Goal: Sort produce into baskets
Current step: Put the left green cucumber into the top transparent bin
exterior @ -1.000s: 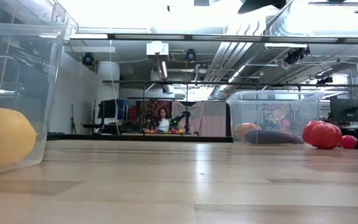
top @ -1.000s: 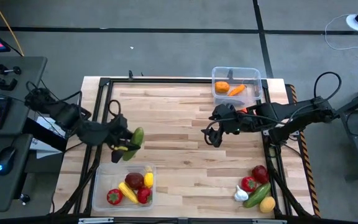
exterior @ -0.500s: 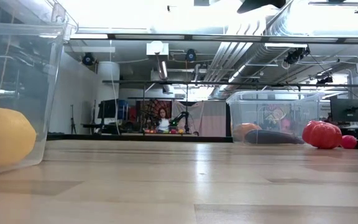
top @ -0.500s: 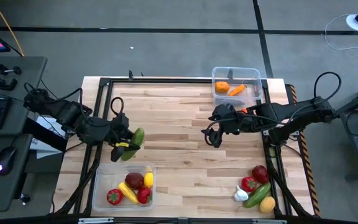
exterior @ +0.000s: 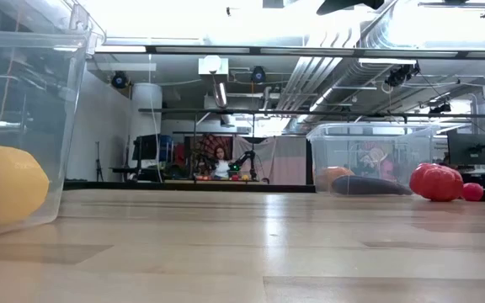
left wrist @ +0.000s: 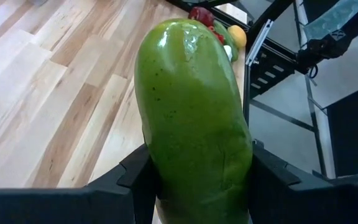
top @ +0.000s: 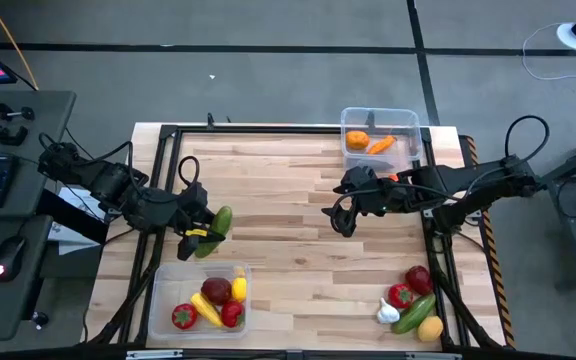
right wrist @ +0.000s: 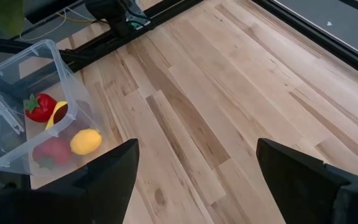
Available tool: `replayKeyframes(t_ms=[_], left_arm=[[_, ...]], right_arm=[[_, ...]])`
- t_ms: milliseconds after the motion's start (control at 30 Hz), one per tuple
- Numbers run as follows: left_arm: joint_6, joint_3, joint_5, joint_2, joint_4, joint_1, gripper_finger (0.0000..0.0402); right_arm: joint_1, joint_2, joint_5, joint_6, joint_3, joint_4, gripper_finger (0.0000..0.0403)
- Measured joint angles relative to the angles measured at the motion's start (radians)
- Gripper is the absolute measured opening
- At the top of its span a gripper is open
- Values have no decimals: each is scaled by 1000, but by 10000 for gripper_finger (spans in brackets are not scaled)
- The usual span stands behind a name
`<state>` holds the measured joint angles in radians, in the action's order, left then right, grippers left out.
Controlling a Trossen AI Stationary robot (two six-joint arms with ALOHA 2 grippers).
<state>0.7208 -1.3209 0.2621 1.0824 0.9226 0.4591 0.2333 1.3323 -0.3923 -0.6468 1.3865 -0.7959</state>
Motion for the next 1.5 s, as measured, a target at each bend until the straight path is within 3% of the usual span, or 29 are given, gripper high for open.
replayKeyframes(t_ms=[367,567,667,833,1000,1100,1167,1500], left_arm=[[0,0,-14,1,0,-13,168],[-120,0,35,76,-59,-178,168],[-233,0,-18,154,-190,-314,168],[-436,0,-208,340,-537,-546,168],[-538,0,-412,561,-1064,-723,168],[-538,-29,-499,701,-1392,-794,168],[-521,-83,-536,797,-1526,-828,168],[-541,-506,-541,1190,-1580,-892,168]], right_arm=[[0,0,-11,-7,0,6,316],[-31,-7,-217,-29,0,140,316],[-82,-25,-325,-25,0,217,316],[-187,-69,-467,-28,0,293,316],[-271,-114,-486,16,0,369,316],[-295,-130,-482,40,0,397,316],[-304,-135,-482,54,0,412,316],[-306,-135,-490,54,0,413,316]])
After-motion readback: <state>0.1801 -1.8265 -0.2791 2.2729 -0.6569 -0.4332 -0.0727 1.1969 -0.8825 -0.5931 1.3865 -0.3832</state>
